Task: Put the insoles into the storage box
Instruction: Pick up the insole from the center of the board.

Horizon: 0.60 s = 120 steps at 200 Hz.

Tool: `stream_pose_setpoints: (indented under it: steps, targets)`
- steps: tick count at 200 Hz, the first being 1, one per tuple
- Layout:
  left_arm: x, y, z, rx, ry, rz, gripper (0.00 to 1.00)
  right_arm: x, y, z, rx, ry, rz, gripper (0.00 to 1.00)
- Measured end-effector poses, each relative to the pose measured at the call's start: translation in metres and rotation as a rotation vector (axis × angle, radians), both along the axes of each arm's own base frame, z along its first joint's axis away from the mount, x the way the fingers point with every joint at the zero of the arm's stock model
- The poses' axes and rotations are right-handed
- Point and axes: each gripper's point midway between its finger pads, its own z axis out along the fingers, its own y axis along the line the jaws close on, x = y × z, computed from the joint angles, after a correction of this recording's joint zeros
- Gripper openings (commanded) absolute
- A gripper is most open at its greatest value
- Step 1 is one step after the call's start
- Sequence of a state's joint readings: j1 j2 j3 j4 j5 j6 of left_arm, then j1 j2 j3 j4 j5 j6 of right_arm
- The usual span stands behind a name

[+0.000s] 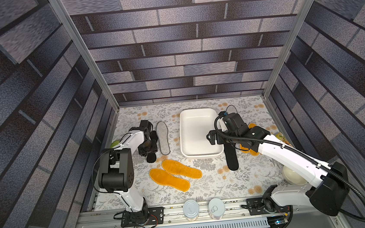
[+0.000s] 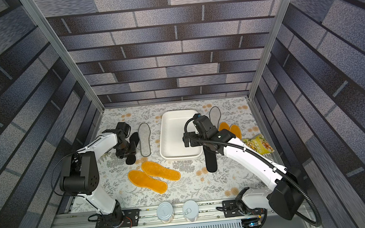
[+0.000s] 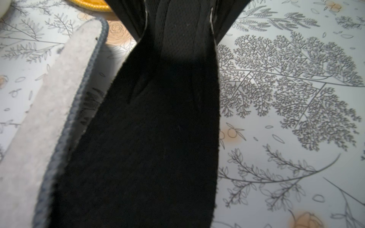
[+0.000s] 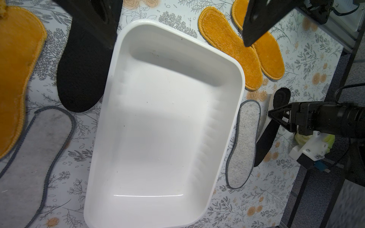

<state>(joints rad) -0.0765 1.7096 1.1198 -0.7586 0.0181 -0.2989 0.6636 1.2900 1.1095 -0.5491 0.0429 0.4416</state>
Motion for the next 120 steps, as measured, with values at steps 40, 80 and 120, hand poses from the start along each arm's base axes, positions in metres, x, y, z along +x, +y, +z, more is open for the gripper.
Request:
stream_pose_setpoints:
  steps: [40, 80, 120]
  targets:
    - [-0.006, 0.008, -0.001, 0.048, 0.025, 0.011, 0.53, 0.0, 0.001, -0.005, -0.005, 0.013, 0.004, 1.0]
    - [-0.011, 0.016, -0.001, 0.095, 0.041, 0.032, 0.53, 0.0, 0.002, -0.005, -0.005, 0.016, 0.005, 1.0]
    - [-0.014, 0.026, 0.006, 0.185, 0.056, 0.03, 0.53, 0.0, 0.002, -0.005, -0.005, 0.016, 0.005, 1.0]
